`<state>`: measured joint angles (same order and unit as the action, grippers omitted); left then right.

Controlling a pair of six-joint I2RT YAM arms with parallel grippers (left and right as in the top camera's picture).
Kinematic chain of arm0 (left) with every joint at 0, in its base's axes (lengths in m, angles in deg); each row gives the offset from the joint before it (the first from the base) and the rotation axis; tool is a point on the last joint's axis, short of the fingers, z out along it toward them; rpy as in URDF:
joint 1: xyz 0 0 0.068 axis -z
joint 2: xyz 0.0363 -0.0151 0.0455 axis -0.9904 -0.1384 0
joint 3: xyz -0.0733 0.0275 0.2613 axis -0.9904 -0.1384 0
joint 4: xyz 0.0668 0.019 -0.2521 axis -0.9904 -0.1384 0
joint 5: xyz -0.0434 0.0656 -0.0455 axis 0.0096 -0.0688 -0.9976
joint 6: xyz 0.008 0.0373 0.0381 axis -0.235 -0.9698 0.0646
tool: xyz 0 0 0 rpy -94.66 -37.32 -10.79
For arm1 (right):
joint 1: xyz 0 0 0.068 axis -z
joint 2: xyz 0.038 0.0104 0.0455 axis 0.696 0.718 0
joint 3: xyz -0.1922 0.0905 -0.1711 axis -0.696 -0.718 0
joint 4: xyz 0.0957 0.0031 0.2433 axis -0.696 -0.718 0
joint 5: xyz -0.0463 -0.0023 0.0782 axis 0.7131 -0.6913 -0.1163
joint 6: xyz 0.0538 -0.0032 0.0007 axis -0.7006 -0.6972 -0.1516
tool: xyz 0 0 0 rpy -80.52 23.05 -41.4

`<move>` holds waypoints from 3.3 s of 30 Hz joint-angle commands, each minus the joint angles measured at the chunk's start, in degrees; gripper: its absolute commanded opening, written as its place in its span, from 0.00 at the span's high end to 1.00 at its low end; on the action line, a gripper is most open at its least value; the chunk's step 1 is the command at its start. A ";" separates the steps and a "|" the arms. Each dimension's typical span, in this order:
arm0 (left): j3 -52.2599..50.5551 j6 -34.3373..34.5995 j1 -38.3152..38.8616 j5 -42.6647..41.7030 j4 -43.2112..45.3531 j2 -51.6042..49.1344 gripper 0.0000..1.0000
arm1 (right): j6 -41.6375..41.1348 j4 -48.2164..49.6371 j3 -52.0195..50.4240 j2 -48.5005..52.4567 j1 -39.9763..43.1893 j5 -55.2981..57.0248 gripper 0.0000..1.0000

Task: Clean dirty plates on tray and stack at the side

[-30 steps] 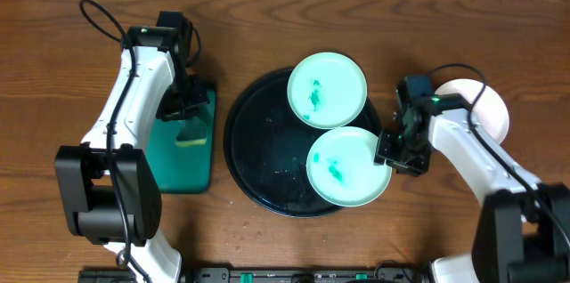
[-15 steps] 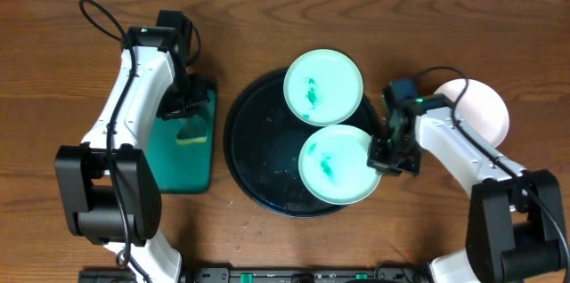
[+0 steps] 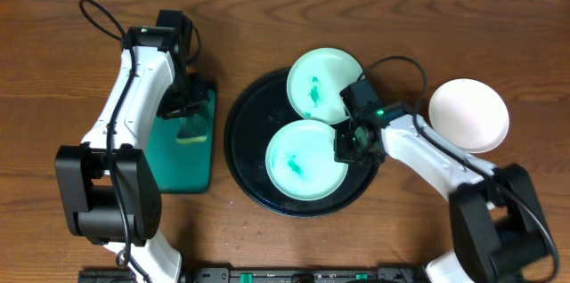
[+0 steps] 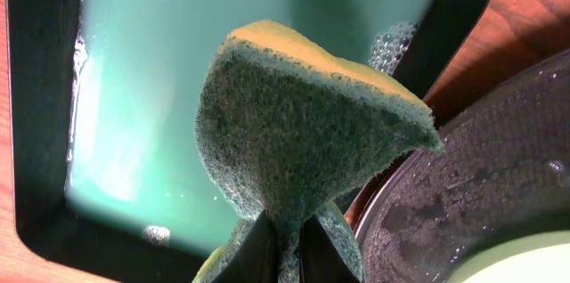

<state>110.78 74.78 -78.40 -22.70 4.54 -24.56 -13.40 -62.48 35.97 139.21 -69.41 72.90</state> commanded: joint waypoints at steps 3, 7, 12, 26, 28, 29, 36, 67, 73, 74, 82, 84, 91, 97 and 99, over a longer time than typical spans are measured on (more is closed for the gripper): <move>-0.35 -1.64 -0.02 1.46 1.42 0.42 0.93 | -0.31 3.85 0.00 7.91 0.70 -0.37 0.99; -0.35 -1.44 -0.09 4.31 2.25 0.42 0.93 | 1.01 4.11 0.00 8.68 0.20 -0.76 0.99; -1.55 -0.31 -0.39 8.35 2.69 -0.48 0.93 | 1.36 3.87 0.00 8.68 -0.22 -1.75 0.99; -11.28 -2.12 -6.23 0.48 11.54 -10.21 0.93 | 1.77 3.23 0.00 8.68 -0.31 -2.71 0.98; -11.28 -2.10 -6.25 0.42 12.20 -11.30 0.93 | 1.77 3.06 0.00 8.68 -0.31 -2.71 0.99; -11.28 -2.10 -6.25 0.42 12.41 -11.50 0.93 | 1.77 3.02 0.00 8.68 -0.31 -2.71 0.99; -11.10 -0.68 -6.19 0.48 12.94 -6.34 0.93 | 1.77 2.27 0.00 8.68 -0.28 -2.71 0.99; -11.10 -0.50 15.63 -16.24 5.84 14.25 0.93 | 5.03 3.28 0.15 2.45 -2.80 10.64 0.99; -11.10 -0.42 17.38 -16.44 7.04 10.88 0.93 | 4.13 3.54 0.11 2.58 -3.23 1.97 0.99; -11.10 -0.26 17.81 -16.44 7.48 10.36 0.93 | 3.48 3.69 0.11 2.58 -3.23 0.39 0.99; -11.10 1.25 21.77 -21.09 13.16 6.16 0.93 | -6.43 3.67 0.11 2.56 -3.26 -7.21 0.99; -11.10 2.12 22.43 -20.59 14.32 5.16 0.93 | -6.25 3.65 0.11 2.56 -3.26 -7.15 0.98; -11.13 3.61 22.49 -13.62 15.32 -1.03 0.93 | -5.09 3.65 0.11 2.56 -3.26 -7.15 0.98; -11.10 9.66 22.49 -6.10 15.34 -9.27 0.93 | -4.57 3.61 0.11 2.56 -3.26 -7.19 0.98; -11.10 9.73 22.60 -8.09 15.37 -11.19 0.93 | -3.69 3.30 0.11 2.56 -3.26 -7.19 0.99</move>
<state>100.31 81.30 -55.41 -35.75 20.30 -31.27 -17.73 -58.87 36.56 141.72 -72.21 66.85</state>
